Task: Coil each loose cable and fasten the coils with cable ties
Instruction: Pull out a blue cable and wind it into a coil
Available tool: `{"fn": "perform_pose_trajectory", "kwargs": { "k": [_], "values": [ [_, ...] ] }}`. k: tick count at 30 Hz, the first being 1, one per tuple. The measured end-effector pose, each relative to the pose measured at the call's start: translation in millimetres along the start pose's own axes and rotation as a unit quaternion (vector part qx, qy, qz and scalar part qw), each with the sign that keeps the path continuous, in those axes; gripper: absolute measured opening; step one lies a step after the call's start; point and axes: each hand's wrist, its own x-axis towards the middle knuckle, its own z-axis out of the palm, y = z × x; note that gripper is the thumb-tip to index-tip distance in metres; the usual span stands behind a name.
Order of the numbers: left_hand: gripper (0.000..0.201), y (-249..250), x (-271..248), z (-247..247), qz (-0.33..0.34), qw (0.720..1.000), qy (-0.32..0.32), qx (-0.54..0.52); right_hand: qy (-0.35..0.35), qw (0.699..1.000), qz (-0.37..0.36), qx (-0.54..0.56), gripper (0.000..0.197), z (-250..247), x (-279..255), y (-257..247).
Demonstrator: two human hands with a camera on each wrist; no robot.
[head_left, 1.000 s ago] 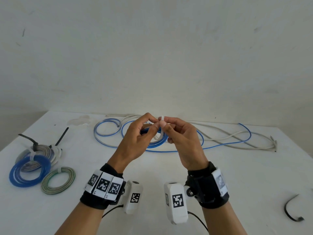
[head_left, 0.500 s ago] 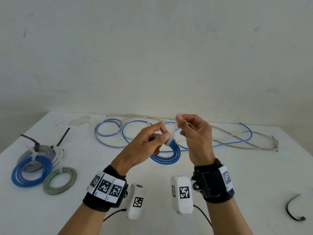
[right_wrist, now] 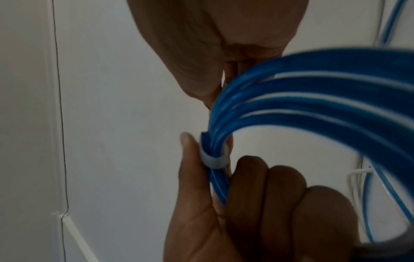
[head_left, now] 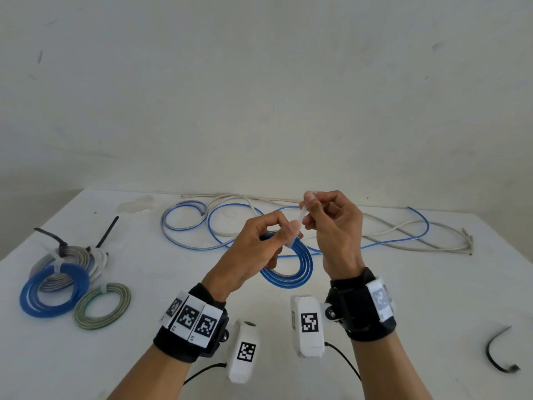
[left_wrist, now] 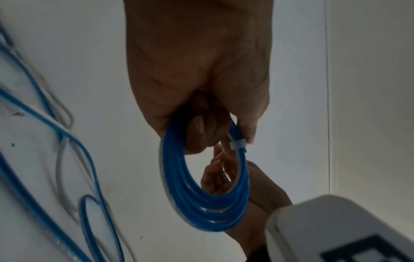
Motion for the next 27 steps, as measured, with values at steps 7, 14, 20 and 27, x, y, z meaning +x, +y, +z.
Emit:
{"fn": "perform_pose_trajectory", "kwargs": {
  "k": [7, 14, 20, 27],
  "values": [
    [0.028, -8, 2, 5, -0.037, 0.999, 0.017, -0.036, 0.03, 0.999, -0.039, 0.004, 0.009, -4, 2, 1],
    [0.026, -22, 8, 2, -0.033, 0.996, 0.012, -0.081, 0.058, 0.996, -0.068, -0.004, 0.01, 3, -1, 3],
    [0.022, -22, 9, -2, -0.049, 0.994, 0.0, -0.101, 0.037, 0.997, -0.057, 0.025, 0.008, 3, 1, -3],
    [0.021, -29, 5, -20, -0.038, 0.98, 0.033, -0.193, -0.115, 0.991, -0.01, 0.068, 0.011, 3, -5, -14]
  ]
}}
